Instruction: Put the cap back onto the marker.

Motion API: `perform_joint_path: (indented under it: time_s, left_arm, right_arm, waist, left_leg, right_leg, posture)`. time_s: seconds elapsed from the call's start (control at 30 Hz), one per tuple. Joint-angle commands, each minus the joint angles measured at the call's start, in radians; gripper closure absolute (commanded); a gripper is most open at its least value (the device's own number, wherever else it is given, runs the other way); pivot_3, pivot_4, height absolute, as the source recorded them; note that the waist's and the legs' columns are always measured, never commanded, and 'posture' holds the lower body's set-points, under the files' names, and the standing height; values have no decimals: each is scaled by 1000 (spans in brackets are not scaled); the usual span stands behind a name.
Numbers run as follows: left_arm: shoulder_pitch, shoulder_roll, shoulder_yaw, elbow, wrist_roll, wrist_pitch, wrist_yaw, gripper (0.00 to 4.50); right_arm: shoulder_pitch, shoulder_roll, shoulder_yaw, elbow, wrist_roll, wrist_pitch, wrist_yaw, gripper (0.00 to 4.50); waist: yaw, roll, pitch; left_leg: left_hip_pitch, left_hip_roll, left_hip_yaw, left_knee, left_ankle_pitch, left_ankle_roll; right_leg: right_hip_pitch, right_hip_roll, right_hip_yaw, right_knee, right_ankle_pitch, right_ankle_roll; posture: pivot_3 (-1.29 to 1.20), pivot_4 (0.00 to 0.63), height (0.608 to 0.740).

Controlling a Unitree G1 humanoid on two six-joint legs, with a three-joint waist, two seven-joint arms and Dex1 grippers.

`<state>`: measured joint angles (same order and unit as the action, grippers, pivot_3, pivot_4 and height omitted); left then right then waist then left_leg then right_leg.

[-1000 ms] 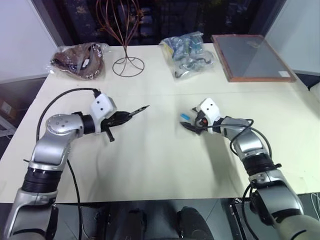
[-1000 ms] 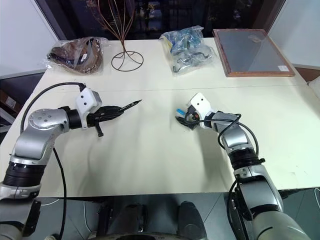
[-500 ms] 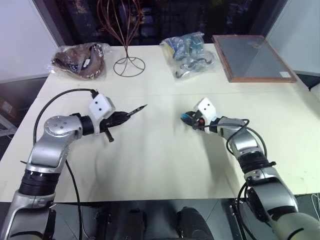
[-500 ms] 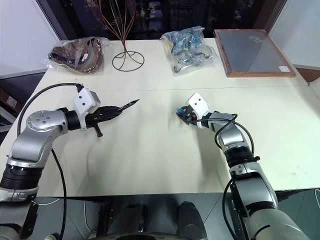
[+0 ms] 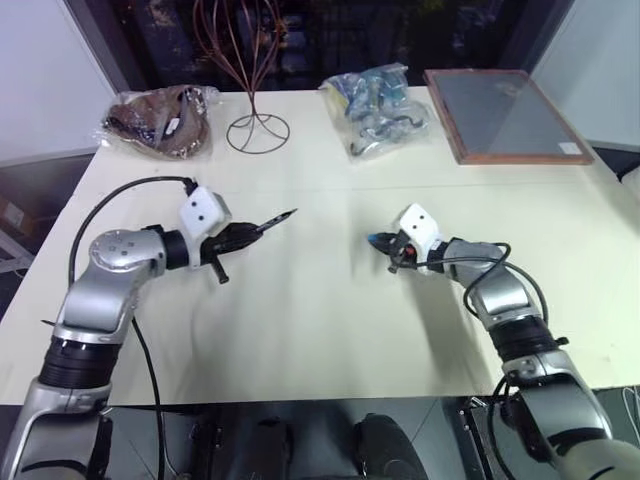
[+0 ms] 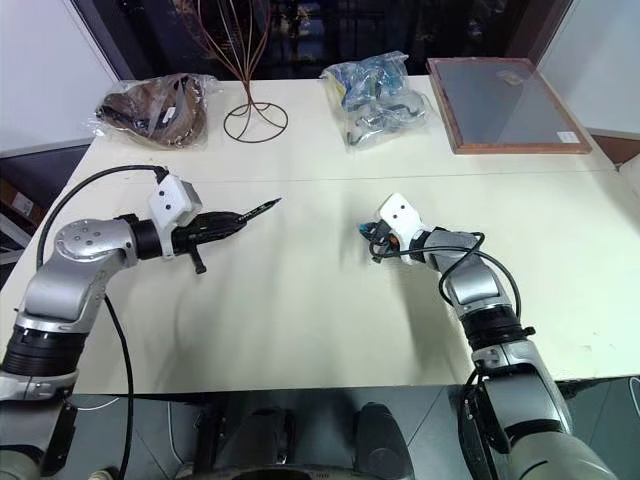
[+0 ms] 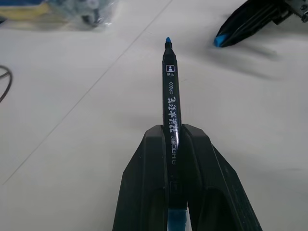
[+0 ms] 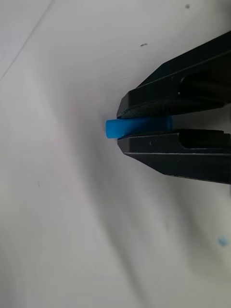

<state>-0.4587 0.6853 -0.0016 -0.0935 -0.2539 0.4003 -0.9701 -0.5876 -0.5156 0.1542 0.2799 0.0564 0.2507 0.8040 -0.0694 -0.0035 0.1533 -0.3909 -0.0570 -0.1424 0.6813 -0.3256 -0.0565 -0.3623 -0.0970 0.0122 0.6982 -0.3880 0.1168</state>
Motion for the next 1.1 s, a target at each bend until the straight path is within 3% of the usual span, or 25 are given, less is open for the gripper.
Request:
perform_joint_path:
  time_s: [0.03,0.3,0.67,1.1]
  left_arm:
    - [-28,5,-16,7,-24,-82,-76,4500]
    - [-71,6,-87,153,11,-275,-224,4500]
    - [-128,-4,-137,295,69,-451,-290,4500]
    - [-114,-15,-135,272,75,-467,-278,4500]
  right_arm:
    - [-28,-42,12,-170,8,23,66,4462]
    - [-60,-101,76,-340,8,42,202,4462]
    - [-67,-97,122,-436,6,64,257,4462]
    - [-73,-82,137,-450,10,78,271,4462]
  waist:
    - [0,0,0]
    - [3,0,0]
    - [2,0,0]
    - [1,0,0]
  left_leg:
    - [0,0,0,0,0,0]
    - [0,0,0,0,0,0]
    - [0,0,-1,0,0,0]
    - [0,0,-2,0,0,0]
  right_leg:
    - [0,0,0,0,0,0]
    - [0,0,0,-1,0,0]
    - [0,0,0,-1,0,0]
    - [0,0,0,-1,0,0]
  posture:
    - [0,150,740]
    - [0,150,740]
    - [0,150,740]
    - [0,150,740]
